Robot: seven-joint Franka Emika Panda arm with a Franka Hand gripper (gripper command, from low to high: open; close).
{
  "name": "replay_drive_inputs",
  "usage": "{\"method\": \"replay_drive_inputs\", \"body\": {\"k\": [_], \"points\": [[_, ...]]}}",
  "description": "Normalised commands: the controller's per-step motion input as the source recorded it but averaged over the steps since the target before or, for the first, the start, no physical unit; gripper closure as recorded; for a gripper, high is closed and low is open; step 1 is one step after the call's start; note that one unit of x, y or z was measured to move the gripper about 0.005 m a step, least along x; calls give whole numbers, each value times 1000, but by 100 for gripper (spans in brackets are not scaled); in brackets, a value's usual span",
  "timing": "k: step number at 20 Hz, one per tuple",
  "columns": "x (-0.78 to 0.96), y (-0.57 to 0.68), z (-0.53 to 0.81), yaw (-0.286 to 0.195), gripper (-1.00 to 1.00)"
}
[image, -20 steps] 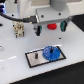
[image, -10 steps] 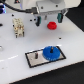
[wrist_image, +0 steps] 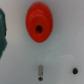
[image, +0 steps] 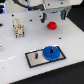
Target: Insert the blue gear onto the right peg, followed by the red gear
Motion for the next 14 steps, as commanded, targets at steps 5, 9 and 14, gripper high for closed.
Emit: {"method": "replay_drive_inputs", "body": {"k": [5, 9, 14], "points": [[-239, 201, -362, 0, -100], [-240, 85, -423, 0, -100], [-312, 30, -406, 0, -100]]}}
